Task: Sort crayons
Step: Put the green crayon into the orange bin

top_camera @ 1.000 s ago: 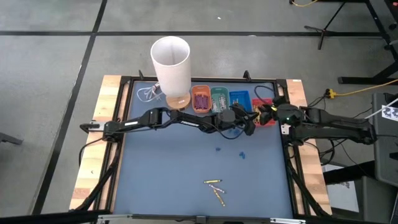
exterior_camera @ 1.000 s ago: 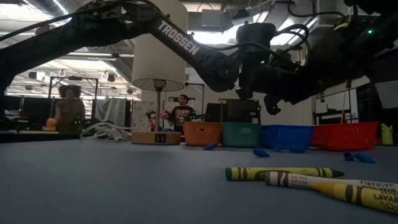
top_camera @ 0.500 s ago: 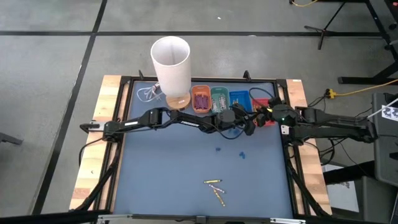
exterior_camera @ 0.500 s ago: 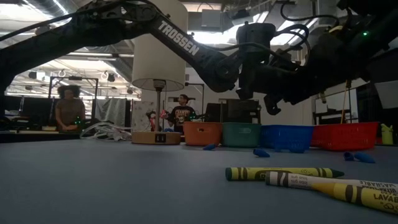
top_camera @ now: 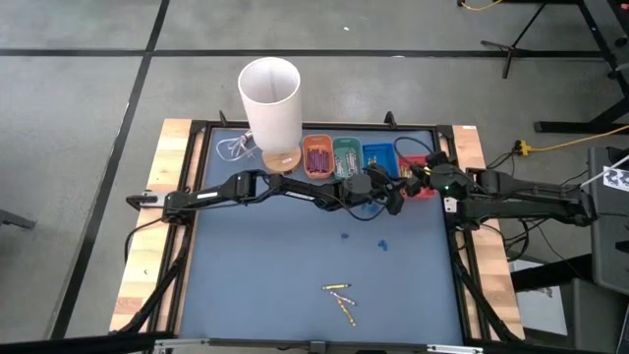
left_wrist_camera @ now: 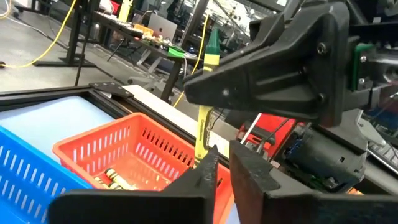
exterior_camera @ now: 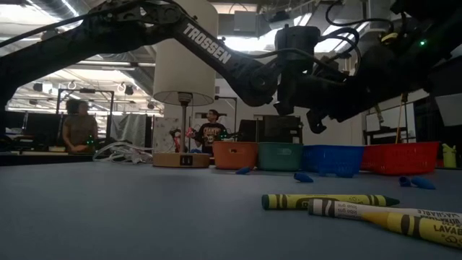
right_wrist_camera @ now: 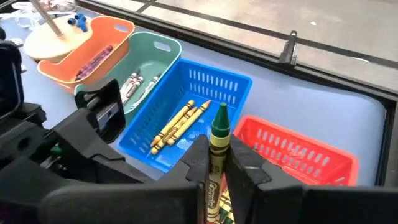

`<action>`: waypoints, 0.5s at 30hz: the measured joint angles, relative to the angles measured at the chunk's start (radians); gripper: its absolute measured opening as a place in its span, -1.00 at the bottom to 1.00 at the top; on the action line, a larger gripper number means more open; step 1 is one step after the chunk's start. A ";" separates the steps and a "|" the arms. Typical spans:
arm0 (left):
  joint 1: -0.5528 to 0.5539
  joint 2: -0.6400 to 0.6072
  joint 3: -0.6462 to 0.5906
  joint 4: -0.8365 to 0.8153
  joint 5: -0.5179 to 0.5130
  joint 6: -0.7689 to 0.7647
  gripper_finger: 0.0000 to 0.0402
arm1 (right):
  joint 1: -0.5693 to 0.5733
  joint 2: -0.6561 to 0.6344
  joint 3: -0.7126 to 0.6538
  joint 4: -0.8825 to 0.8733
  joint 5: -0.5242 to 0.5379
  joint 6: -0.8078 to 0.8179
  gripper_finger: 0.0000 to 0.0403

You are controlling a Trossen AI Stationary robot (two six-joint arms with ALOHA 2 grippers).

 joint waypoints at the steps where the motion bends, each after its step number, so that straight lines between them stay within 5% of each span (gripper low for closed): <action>1: 0.000 0.000 0.000 -0.001 0.000 0.000 -0.83 | 0.000 0.000 0.000 -0.002 0.001 0.000 -0.85; 10: -0.009 0.000 0.000 -0.002 0.001 0.001 -0.65 | 0.000 0.000 0.000 -0.075 0.026 -0.085 -0.81; 15: -0.026 0.000 0.000 -0.035 0.094 0.168 -0.64 | 0.000 0.000 0.000 -0.094 0.027 -0.087 -0.62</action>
